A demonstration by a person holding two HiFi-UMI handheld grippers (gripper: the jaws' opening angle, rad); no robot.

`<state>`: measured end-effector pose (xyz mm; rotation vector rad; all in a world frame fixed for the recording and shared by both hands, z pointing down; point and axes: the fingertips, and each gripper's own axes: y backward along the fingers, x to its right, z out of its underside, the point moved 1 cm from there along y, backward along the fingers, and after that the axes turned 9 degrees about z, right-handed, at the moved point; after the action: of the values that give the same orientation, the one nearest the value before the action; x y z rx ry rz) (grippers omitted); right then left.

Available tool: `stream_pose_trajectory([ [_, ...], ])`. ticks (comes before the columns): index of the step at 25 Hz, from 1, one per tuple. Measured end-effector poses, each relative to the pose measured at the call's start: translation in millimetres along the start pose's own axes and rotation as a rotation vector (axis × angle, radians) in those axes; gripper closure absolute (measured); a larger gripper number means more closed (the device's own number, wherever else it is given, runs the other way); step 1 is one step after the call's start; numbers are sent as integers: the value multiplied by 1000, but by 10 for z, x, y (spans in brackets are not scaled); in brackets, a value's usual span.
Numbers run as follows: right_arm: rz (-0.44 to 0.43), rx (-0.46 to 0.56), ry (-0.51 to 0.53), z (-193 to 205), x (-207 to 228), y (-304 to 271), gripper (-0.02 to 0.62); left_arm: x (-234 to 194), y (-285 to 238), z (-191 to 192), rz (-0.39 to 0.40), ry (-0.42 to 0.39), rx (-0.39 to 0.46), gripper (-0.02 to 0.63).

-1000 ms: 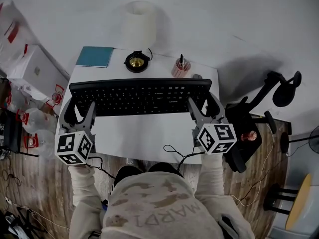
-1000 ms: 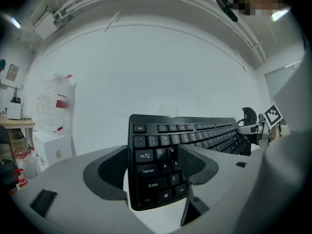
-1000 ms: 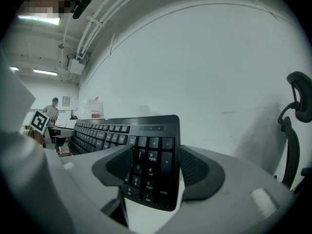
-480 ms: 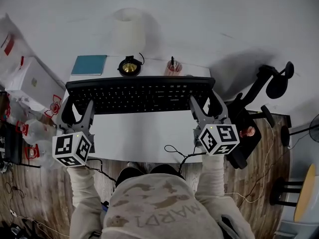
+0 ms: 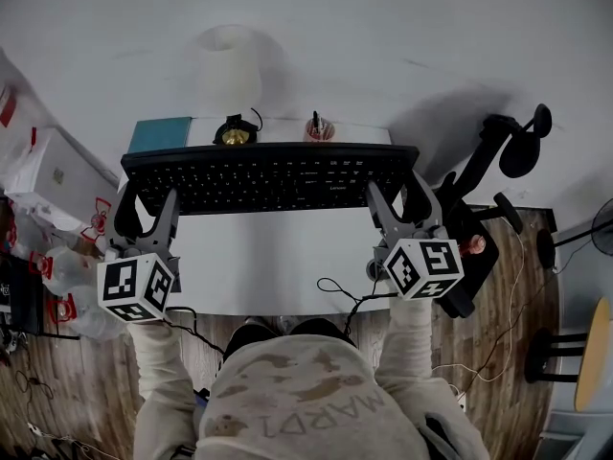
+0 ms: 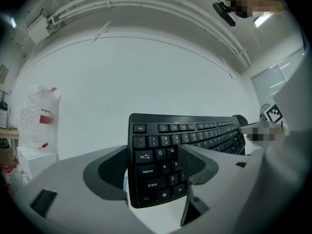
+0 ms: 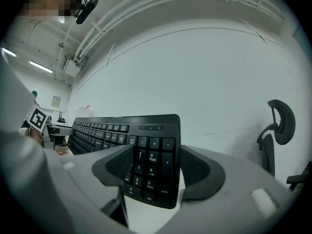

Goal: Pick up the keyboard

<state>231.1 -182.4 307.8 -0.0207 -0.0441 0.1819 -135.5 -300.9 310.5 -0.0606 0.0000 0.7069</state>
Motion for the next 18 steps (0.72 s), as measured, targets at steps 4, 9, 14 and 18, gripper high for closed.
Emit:
stream_pose_trajectory([
  [4,11,16,0,-71,117,24,282,104,-75,-88,6,-10,12,279],
  [9,21,45,1,-165,94,78,282,103,-50,-193,14,-23,40,279],
  [14,26,72,4,-272,167,126,282,189,-70,-299,20,-31,60,279],
  [18,30,87,11,-325,162,162,282,199,-53,-352,23,-38,74,279],
])
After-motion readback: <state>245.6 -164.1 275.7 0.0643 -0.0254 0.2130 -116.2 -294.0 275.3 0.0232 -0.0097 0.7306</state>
